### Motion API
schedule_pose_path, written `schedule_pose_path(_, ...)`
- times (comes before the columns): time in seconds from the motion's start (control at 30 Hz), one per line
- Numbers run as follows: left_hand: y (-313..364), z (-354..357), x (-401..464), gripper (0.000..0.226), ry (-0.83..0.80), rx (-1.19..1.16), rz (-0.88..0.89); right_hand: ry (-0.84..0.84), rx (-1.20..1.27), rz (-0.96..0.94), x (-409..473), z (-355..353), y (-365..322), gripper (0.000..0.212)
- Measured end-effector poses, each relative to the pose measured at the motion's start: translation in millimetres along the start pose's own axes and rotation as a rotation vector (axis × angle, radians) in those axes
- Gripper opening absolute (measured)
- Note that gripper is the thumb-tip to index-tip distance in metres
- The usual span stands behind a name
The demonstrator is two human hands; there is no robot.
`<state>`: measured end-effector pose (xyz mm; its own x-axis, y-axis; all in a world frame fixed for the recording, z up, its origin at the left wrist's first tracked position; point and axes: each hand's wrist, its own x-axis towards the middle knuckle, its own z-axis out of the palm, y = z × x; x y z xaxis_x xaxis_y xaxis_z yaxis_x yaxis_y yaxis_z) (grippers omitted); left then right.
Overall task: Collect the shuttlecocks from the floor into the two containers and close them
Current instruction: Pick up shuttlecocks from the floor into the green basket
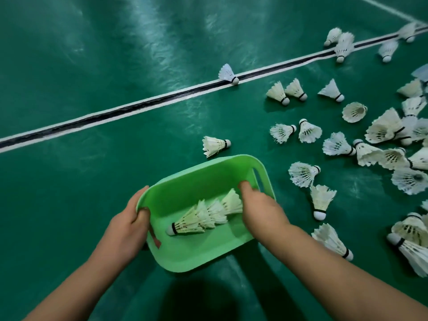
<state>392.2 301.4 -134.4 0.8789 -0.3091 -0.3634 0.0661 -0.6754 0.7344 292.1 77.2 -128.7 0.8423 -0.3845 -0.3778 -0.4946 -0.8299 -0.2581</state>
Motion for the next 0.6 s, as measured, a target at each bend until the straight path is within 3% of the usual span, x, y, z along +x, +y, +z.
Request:
schedule_pose_path(0.13, -10, -29, 30, 0.034, 0.189, -0.232, -0.154, 0.311, 0.115, -0.173, 24, -56, -24, 0.025)
schedule_pose_path(0.27, -18, -38, 69, 0.042, 0.320, -0.493, -0.281, 0.474, 0.206, -0.051, 82, -92, -22, 0.031)
schedule_pose_path(0.43, -10, -40, 98, 0.043, 0.359, -0.692, -0.266, 0.112, -0.181, 0.200, 150, -80, -13, 0.073)
schedule_pose_path(0.6, -18, -47, 108, 0.051, 0.353, -0.532, -0.295, -0.112, -0.352, 0.022, 195, -18, -40, 0.085)
